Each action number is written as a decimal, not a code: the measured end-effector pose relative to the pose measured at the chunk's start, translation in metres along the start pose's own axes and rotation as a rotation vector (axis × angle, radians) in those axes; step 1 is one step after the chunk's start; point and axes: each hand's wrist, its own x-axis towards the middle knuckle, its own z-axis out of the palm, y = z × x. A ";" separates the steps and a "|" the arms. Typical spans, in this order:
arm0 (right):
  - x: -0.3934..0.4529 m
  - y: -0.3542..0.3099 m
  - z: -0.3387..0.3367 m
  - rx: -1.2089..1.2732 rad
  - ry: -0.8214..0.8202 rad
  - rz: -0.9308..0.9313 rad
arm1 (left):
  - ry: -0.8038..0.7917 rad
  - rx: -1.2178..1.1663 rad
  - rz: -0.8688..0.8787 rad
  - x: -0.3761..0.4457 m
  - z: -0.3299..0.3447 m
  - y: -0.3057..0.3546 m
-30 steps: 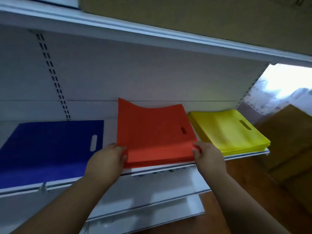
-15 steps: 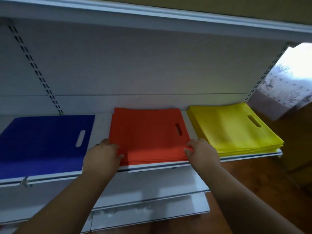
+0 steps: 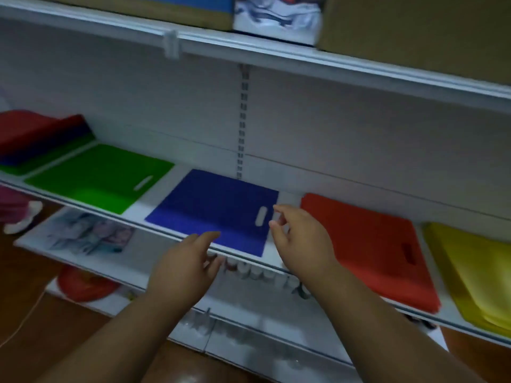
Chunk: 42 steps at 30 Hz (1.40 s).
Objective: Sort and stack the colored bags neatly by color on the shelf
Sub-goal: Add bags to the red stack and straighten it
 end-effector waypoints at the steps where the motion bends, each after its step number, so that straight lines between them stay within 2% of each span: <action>1: 0.005 -0.026 0.014 0.035 -0.015 -0.032 | 0.017 0.020 -0.034 -0.009 -0.015 -0.024; 8: 0.037 -0.211 0.130 0.116 -0.093 -0.278 | 0.125 0.183 -0.181 -0.072 -0.120 -0.201; 13: 0.053 -0.314 0.194 0.167 -0.126 -0.376 | 0.208 0.199 -0.325 -0.095 -0.188 -0.290; 22: 0.140 -0.412 0.280 0.160 -0.245 -0.410 | 0.280 0.102 -0.431 -0.044 -0.212 -0.402; 29: 0.247 -0.475 0.353 0.223 -0.439 -0.281 | 0.258 0.103 -0.472 0.024 -0.241 -0.488; 33: 0.281 -0.499 0.391 0.164 -0.573 -0.205 | 0.206 -0.062 -0.519 0.055 -0.248 -0.533; 37: 0.289 -0.506 0.421 0.129 -0.619 -0.080 | 0.091 -0.409 -0.517 0.088 -0.246 -0.582; 39: 0.282 -0.510 0.426 0.158 -0.520 0.027 | 0.012 -0.598 -0.524 0.108 -0.251 -0.605; 42: 0.267 -0.518 0.426 0.219 -0.272 0.170 | -0.021 -0.862 -0.550 0.136 -0.257 -0.636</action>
